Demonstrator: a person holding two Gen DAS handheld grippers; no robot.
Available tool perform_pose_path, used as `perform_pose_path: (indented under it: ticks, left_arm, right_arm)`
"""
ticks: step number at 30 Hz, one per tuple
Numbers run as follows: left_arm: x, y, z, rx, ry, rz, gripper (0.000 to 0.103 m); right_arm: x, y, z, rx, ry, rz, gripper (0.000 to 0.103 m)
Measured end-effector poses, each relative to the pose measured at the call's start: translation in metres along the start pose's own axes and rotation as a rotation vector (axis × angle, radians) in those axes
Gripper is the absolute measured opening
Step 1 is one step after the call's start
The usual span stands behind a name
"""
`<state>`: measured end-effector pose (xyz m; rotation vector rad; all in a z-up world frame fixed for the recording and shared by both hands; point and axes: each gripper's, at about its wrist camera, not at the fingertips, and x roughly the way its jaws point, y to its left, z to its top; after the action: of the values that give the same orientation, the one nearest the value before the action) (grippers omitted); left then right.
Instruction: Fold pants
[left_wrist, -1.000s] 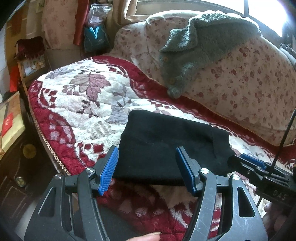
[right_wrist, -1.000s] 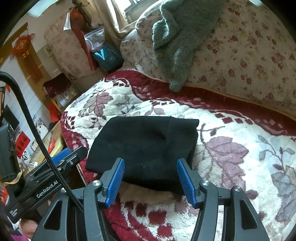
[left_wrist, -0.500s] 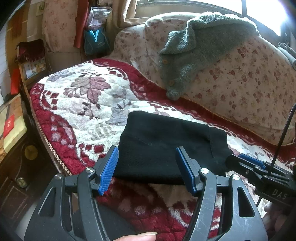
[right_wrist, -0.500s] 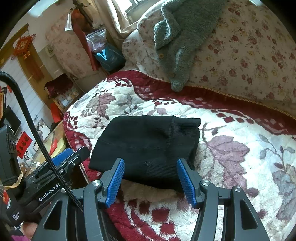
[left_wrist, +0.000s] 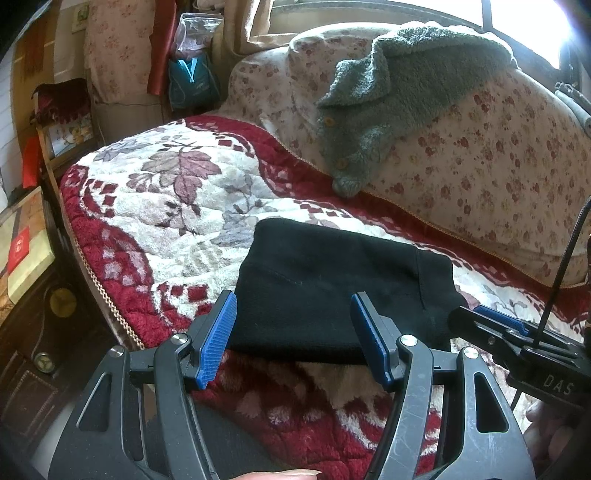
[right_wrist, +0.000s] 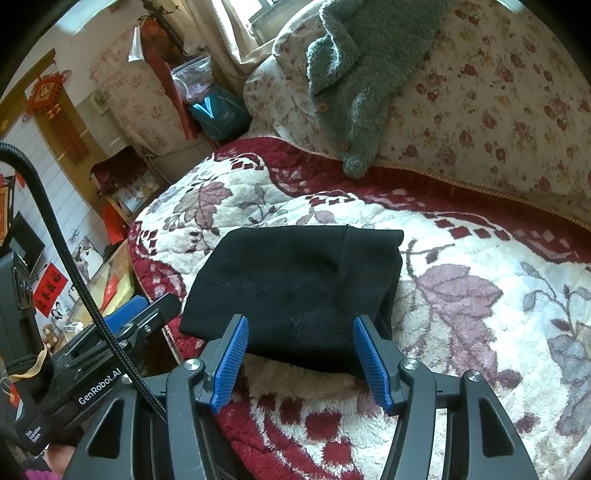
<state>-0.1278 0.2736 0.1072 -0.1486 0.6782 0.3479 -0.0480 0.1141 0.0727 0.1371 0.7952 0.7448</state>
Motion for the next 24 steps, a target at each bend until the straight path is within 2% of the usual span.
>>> perform_pose_path:
  ticks: [24]
  left_arm:
    - [-0.0001, -0.0008, 0.0002, 0.0, -0.001, 0.001, 0.064]
  right_arm:
    - [0.0033, -0.0011, -0.0019, 0.002, 0.009, 0.003, 0.057]
